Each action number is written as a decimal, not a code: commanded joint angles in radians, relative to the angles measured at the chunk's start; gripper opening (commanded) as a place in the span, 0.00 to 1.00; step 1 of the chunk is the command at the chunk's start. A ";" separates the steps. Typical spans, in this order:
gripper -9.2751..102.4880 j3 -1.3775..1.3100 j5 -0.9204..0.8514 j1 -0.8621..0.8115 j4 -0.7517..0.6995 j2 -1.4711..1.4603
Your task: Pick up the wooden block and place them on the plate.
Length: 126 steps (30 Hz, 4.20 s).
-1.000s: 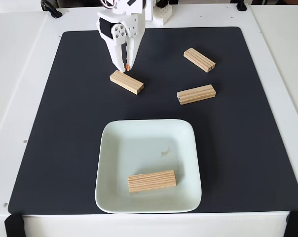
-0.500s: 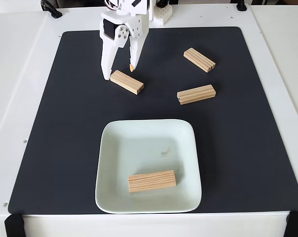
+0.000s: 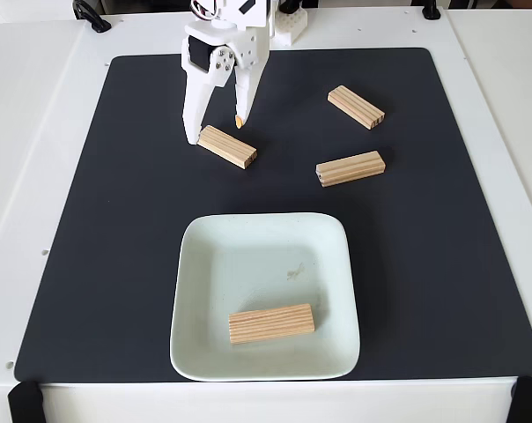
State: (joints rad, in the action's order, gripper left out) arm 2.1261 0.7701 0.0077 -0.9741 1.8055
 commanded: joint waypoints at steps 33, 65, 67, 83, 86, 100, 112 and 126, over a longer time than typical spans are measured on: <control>0.36 -0.175 -0.005 -0.017 0.002 -0.201; 0.08 -0.103 -0.002 -0.018 0.006 -0.184; 0.08 -0.112 -0.002 -0.018 0.006 -0.179; 0.08 -0.080 -0.232 0.084 -0.005 0.466; 0.08 -0.071 -0.373 0.087 -0.006 0.548; 0.08 -0.411 -0.696 0.055 -0.006 0.181; 0.08 -1.003 -0.698 0.086 0.005 -0.420; 0.08 -1.568 -0.684 0.190 0.008 -0.928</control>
State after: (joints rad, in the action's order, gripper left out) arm 0.6657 0.0767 0.1917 -0.9787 0.8958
